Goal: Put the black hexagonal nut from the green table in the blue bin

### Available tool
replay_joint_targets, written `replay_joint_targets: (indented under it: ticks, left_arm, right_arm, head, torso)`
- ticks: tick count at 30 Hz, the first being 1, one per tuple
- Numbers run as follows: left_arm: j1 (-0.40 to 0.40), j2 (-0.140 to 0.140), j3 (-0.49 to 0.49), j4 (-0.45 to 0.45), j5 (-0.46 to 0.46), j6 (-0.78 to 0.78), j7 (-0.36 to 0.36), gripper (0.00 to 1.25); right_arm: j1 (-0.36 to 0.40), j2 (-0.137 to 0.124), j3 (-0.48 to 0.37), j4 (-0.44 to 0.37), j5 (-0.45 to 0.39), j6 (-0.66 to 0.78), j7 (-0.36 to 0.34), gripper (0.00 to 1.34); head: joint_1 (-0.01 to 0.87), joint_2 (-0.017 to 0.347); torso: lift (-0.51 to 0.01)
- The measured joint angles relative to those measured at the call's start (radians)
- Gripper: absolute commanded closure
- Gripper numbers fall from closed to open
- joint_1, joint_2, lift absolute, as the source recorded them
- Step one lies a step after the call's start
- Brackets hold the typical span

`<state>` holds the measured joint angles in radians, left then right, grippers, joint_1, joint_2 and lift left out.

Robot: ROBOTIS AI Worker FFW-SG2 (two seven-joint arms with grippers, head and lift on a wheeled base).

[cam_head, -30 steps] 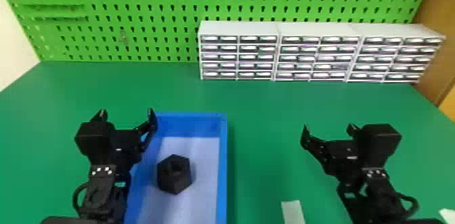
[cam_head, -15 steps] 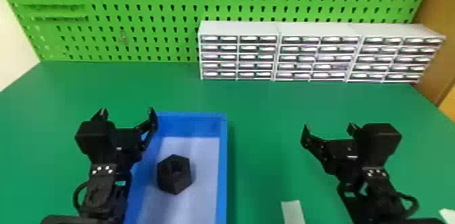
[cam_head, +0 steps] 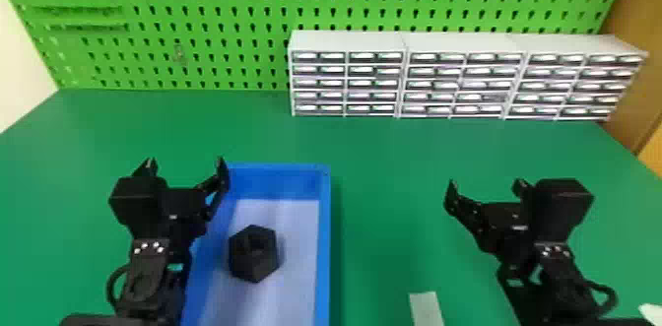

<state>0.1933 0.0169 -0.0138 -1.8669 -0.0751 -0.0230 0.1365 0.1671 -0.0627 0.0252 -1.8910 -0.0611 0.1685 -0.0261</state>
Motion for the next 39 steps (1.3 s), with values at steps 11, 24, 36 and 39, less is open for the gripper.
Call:
replay_joint_targets:
  ticks: [11,24,36,39]
  left_arm:
    - [0.0,0.0,-0.001,0.0,0.003,0.0,0.0,0.22]
    - [-0.001,0.0,-0.002,0.0,0.008,0.0,0.0,0.22]
    - [0.0,0.0,-0.008,0.002,0.008,0.0,0.0,0.22]
    - [0.002,0.001,-0.008,0.003,0.008,0.0,0.0,0.22]
  right_arm:
    - [-0.005,-0.002,-0.004,0.0,0.002,0.011,0.0,0.12]
    - [-0.013,-0.007,0.002,0.0,0.007,0.011,0.0,0.12]
    - [-0.007,-0.006,0.002,0.0,0.009,0.015,0.0,0.12]
    - [-0.007,-0.006,0.002,0.0,0.008,0.019,0.0,0.12]
  head:
    - [0.657,0.057]
    - [0.657,0.057]
    - [0.657,0.057]
    - [0.657,0.057]
  torso:
    - [-0.095]
    - [-0.095]
    - [-0.095]
    - [-0.095]
